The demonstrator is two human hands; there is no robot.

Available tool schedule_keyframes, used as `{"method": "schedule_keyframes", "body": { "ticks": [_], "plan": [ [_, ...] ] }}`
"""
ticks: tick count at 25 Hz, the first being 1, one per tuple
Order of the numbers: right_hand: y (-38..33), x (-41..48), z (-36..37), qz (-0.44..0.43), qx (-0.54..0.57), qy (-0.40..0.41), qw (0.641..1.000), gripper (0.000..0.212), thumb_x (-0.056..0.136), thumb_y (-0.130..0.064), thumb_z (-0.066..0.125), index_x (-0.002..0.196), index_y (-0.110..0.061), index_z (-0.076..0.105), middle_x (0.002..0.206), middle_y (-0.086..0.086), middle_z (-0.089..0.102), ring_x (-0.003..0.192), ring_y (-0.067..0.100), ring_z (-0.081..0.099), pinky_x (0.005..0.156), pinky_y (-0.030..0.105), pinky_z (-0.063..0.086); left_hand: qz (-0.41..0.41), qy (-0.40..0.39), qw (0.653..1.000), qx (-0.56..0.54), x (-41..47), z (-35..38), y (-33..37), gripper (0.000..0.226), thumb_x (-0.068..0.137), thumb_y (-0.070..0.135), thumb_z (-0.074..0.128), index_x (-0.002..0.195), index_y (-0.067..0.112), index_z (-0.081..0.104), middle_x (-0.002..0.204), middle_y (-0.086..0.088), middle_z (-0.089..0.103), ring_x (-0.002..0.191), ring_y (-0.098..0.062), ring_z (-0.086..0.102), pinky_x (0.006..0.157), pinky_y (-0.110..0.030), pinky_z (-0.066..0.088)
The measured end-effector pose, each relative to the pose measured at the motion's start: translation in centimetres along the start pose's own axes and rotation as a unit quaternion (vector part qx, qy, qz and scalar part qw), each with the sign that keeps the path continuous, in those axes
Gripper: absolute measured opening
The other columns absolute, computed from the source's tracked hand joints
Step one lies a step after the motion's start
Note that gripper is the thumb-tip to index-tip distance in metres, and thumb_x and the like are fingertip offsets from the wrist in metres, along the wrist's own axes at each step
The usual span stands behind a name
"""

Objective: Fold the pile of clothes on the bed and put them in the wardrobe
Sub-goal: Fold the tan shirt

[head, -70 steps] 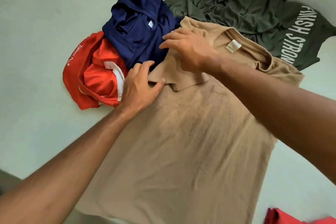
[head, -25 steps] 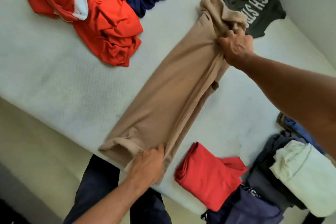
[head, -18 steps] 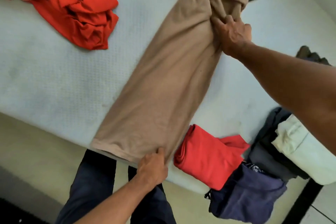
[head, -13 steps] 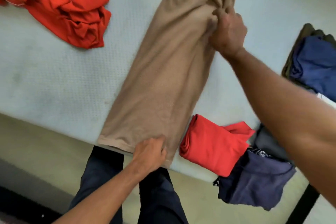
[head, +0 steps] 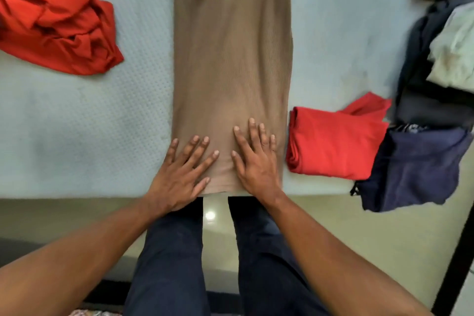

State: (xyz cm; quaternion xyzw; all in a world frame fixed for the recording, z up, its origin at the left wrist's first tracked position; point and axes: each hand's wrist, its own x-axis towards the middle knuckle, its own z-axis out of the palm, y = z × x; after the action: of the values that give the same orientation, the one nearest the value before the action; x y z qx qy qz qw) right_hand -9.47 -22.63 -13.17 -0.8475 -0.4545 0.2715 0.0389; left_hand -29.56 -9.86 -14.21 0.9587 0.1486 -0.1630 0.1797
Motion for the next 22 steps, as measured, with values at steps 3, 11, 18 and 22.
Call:
{"method": "schedule_keyframes", "body": {
  "ticks": [3, 11, 18, 22],
  "plan": [
    [1.2, -4.9, 1.0, 0.036, 0.024, 0.04, 0.998, 0.06, 0.1, -0.04, 0.053, 0.157, -0.03, 0.038, 0.17, 0.007, 0.017, 0.157, 0.027, 0.014, 0.123, 0.054, 0.025, -0.002, 0.001, 0.999, -0.051, -2.3, 0.0, 0.4, 0.068, 0.096, 0.047, 0.045, 0.158, 0.025, 0.029, 0.168, -0.009, 0.013, 0.155, -0.029, 0.012, 0.12, -0.061, 0.018],
    [0.0, -1.1, -2.6, 0.308, 0.233, 0.128, 0.914, 0.069, 0.097, -0.048, 0.052, 0.157, -0.022, 0.034, 0.147, 0.011, 0.047, 0.136, 0.033, 0.044, 0.111, 0.048, 0.037, -0.414, 0.139, 0.807, -0.398, 1.6, -4.7, -1.1, 0.065, 0.083, 0.042, 0.07, 0.135, 0.01, 0.049, 0.129, -0.01, 0.047, 0.116, -0.029, 0.052, 0.107, -0.047, 0.044],
    [0.4, -0.2, -3.6, 0.379, 0.267, 0.03, 0.885, 0.06, 0.093, -0.04, 0.067, 0.143, -0.017, 0.044, 0.134, 0.009, 0.062, 0.123, 0.033, 0.059, 0.102, 0.044, 0.046, -0.438, 0.03, 0.756, -0.485, 2.8, -5.6, -0.6, 0.038, 0.091, 0.036, 0.07, 0.121, 0.017, 0.058, 0.109, 0.004, 0.064, 0.099, -0.017, 0.062, 0.09, -0.033, 0.052],
    [3.2, -1.5, -4.2, 0.341, 0.425, -0.054, 0.837, 0.038, 0.089, -0.02, 0.076, 0.125, -0.012, 0.066, 0.119, 0.003, 0.071, 0.113, 0.025, 0.068, 0.099, 0.039, 0.055, -0.43, 0.025, 0.702, -0.567, 1.5, -4.4, -0.3, 0.022, 0.094, 0.031, 0.069, 0.111, 0.017, 0.068, 0.104, 0.005, 0.07, 0.102, -0.016, 0.068, 0.089, -0.03, 0.056]
  ]
}}
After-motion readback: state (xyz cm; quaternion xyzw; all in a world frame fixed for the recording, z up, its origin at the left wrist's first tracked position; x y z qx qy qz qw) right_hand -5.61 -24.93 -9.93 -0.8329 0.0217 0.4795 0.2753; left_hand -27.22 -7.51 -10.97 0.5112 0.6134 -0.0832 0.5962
